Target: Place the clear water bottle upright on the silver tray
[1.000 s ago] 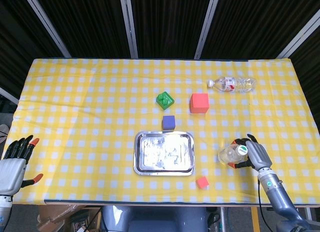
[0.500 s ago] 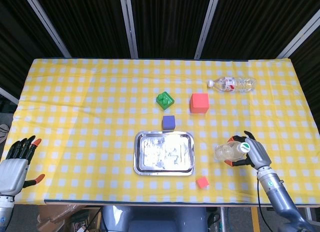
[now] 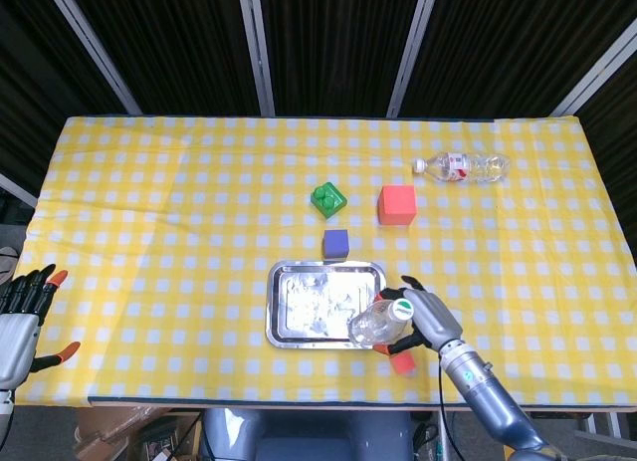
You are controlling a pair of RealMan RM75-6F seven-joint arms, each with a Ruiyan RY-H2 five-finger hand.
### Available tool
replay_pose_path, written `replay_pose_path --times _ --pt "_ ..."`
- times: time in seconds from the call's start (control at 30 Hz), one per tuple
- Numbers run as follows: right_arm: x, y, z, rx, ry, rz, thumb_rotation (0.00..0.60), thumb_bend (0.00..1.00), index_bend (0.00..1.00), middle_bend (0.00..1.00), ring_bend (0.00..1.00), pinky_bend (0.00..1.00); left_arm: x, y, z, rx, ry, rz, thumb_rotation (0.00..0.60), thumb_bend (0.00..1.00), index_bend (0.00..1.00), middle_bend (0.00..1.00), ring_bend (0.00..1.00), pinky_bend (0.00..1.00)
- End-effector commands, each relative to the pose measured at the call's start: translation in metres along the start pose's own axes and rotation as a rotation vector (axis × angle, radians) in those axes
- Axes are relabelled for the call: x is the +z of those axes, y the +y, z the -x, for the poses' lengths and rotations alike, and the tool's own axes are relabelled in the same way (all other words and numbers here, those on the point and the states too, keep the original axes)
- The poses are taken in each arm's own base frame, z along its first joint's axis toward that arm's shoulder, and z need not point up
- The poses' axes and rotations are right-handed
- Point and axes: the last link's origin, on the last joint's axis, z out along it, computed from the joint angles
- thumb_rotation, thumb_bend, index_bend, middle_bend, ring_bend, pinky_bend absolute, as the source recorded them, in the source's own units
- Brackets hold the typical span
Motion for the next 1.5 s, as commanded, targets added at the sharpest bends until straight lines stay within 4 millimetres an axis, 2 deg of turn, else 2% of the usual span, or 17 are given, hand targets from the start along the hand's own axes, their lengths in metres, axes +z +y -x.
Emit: replay_pose_path --times 0.03,0.17,0.3,0.57,0.73,0.83,0.97,1.03,1.17,1.33,1.4,1.5 --pt "0.008 -0.016 0.01 0.002 -0.008 -0.021 0.6 0.31 0.72 0.59 0.33 0.0 0.0 -0.001 -0.001 -0.002 0.001 0.0 0.6 0.14 0.01 0.0 0.0 0.0" --pt "0.015 -0.023 0.011 -0.001 0.005 -0.029 0.6 0.31 0.72 0.59 0.33 0.0 0.0 -0.002 -0.001 -0.007 -0.002 -0.004 0.6 0.14 0.01 0.0 0.0 0.0" --pt "0.015 -0.037 0.0 -0.006 0.037 -0.056 0.6 0.31 0.72 0.59 0.33 0.0 0.0 -0.004 -0.002 -0.009 0.001 -0.007 0.6 0.14 0.01 0.0 0.0 0.0" --pt "-0.005 -0.089 -0.048 -0.126 0.134 -0.119 0.6 0.31 0.72 0.59 0.33 0.0 0.001 -0.005 -0.003 -0.018 -0.002 -0.007 0.6 0.14 0.01 0.0 0.0 0.0" --pt "-0.002 -0.109 -0.073 -0.221 0.183 -0.146 0.6 0.32 0.72 0.59 0.33 0.0 -0.001 -0.005 -0.005 -0.023 0.003 -0.008 0.6 0.14 0.01 0.0 0.0 0.0" --pt "-0.002 -0.114 -0.084 -0.271 0.195 -0.139 0.6 0.32 0.72 0.59 0.33 0.0 -0.001 -0.005 -0.005 -0.023 0.003 -0.007 0.6 0.14 0.01 0.0 0.0 0.0" --pt "-0.004 -0.102 -0.083 -0.316 0.156 -0.088 0.6 0.32 0.72 0.59 0.33 0.0 -0.001 -0.005 -0.005 -0.023 0.002 -0.008 0.6 0.14 0.01 0.0 0.0 0.0" --pt "-0.006 -0.089 -0.075 -0.298 0.12 -0.05 0.6 0.32 0.72 0.59 0.33 0.0 -0.001 -0.005 -0.005 -0.022 0.001 -0.006 0.6 0.14 0.01 0.0 0.0 0.0" --pt "-0.01 -0.053 -0.043 -0.222 0.012 0.049 0.6 0.32 0.72 0.59 0.33 0.0 -0.002 -0.004 -0.005 -0.019 0.005 -0.004 0.6 0.14 0.01 0.0 0.0 0.0" --pt "0.003 -0.008 -0.004 -0.127 -0.08 0.114 0.6 0.32 0.72 0.59 0.33 0.0 -0.002 -0.004 -0.005 -0.016 0.005 -0.006 0.6 0.14 0.01 0.0 0.0 0.0" --pt "0.008 0.0 0.005 -0.087 -0.094 0.104 0.6 0.32 0.72 0.59 0.33 0.0 -0.002 -0.004 -0.005 -0.014 0.005 -0.007 0.6 0.14 0.01 0.0 0.0 0.0" --pt "0.011 0.001 0.007 -0.071 -0.087 0.078 0.6 0.32 0.72 0.59 0.33 0.0 -0.001 -0.004 -0.004 -0.011 0.001 -0.007 0.6 0.14 0.01 0.0 0.0 0.0"
